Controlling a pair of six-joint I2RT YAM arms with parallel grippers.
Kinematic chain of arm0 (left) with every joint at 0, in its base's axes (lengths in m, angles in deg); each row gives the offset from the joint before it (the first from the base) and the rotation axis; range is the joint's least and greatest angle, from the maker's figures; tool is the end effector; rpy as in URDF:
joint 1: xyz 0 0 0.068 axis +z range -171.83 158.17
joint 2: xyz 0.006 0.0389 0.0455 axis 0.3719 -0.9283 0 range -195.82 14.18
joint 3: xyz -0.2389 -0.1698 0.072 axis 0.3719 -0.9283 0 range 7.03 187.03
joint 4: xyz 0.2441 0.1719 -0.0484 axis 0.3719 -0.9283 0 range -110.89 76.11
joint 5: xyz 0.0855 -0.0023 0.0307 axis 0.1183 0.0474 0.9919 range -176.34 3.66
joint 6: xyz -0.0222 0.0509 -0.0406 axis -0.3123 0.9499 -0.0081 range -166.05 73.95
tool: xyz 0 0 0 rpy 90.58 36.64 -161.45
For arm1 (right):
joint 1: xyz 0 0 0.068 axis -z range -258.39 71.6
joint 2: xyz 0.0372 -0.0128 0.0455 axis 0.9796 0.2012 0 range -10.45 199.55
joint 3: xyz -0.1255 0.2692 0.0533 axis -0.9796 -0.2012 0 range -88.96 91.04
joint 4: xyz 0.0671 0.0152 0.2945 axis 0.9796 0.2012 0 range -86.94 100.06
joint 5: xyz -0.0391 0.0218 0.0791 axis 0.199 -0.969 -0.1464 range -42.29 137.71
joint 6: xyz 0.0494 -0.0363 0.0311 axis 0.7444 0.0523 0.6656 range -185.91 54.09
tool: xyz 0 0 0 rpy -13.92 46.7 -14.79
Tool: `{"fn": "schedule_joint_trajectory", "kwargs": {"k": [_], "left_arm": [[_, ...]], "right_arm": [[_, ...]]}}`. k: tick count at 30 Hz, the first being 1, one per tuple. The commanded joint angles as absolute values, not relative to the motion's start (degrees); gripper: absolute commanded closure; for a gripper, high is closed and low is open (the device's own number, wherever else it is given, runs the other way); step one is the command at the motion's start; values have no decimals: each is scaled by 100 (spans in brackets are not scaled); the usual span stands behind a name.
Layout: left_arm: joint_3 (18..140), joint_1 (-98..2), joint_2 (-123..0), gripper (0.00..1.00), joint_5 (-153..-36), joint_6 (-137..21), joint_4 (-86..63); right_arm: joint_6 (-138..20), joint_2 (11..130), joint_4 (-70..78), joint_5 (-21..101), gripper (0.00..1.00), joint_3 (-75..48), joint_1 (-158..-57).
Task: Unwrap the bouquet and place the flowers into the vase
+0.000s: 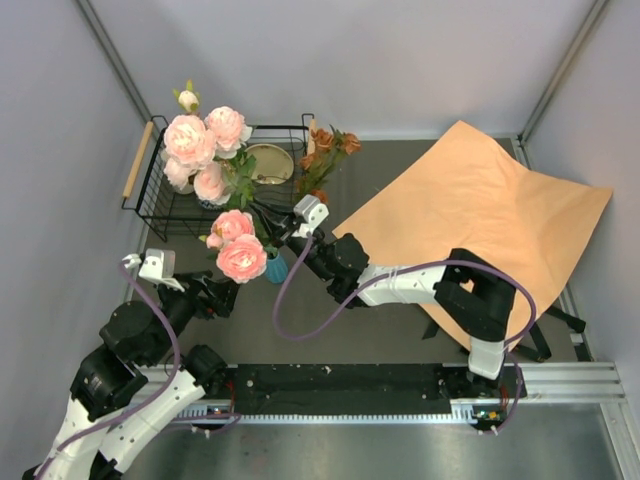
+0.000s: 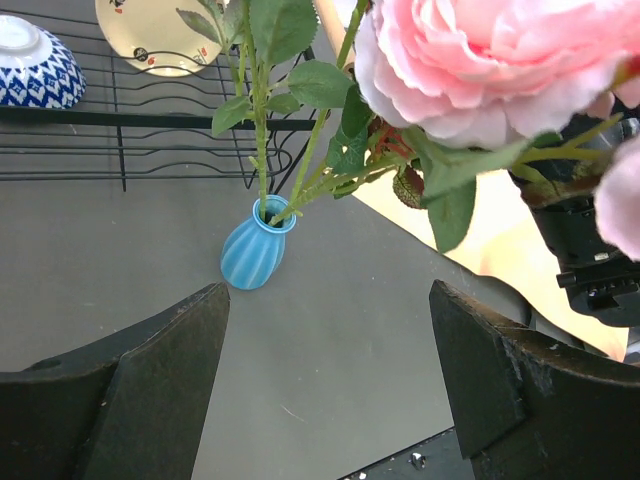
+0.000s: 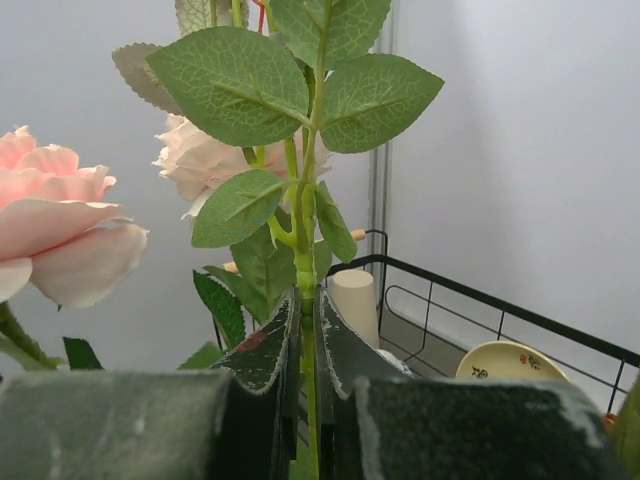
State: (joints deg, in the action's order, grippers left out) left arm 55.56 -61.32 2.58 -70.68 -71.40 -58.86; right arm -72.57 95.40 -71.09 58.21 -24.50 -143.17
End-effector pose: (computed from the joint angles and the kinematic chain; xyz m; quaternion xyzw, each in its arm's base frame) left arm 0.0504 -0.0220 0.3759 0.0034 0.7532 -0.2615 0.6035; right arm 0.2071 0.4158 0.3202 -0.2132 0.4341 0.3863 0.7854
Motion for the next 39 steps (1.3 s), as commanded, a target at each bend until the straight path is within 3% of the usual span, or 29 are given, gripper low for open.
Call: {"fn": "schedule_joint_trajectory", "kwargs": {"k": [1,39], "left_arm": [[5528,-6138,310,14,-7087,-7040,-5757],[5194,-6138,38,15,-7359,-7031,-5151]], "right_arm": [[-7040,9660,-8922,5878,100,-2366,-14370],[-6785,9880,-8922,5430,100,-3289,-14212]]}}
